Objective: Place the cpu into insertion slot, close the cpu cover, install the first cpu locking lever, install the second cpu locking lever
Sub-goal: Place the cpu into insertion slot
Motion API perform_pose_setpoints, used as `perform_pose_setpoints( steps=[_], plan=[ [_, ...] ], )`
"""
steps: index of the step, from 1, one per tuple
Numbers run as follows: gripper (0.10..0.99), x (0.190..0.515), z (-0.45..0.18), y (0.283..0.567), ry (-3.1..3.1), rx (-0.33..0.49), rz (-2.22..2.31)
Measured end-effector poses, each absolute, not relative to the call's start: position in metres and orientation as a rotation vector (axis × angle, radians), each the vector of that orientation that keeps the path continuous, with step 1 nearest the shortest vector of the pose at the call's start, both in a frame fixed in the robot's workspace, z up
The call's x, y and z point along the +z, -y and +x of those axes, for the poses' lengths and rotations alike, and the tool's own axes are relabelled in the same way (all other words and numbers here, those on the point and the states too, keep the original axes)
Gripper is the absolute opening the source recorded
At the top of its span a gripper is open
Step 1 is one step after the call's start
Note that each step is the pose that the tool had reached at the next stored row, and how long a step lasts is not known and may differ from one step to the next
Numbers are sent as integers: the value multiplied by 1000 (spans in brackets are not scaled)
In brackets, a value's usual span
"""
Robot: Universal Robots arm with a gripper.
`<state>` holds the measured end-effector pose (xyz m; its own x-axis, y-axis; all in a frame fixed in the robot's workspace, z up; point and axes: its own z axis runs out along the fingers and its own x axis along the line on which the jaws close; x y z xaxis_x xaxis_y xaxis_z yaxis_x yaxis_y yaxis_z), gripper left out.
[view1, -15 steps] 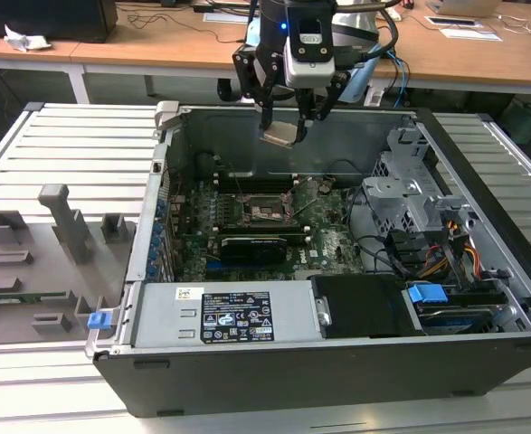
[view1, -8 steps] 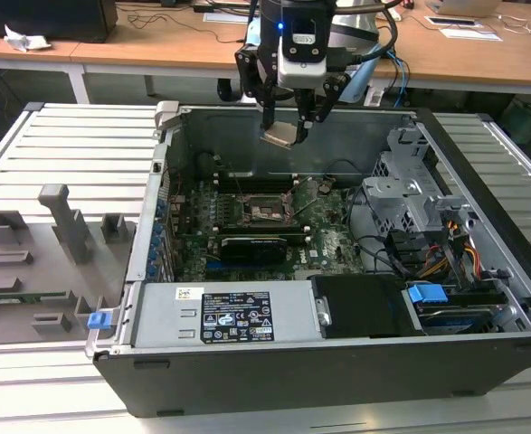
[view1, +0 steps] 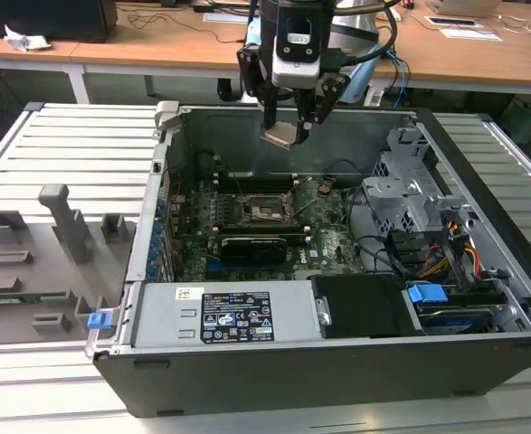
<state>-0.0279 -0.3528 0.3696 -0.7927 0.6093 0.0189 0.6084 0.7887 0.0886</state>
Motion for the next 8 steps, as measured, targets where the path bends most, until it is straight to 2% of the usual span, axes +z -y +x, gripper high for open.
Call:
perform_pose_setpoints(
  steps=[8],
  plan=[
    [525, 370, -28, 353, -2931, 140, 1086]
  ],
)
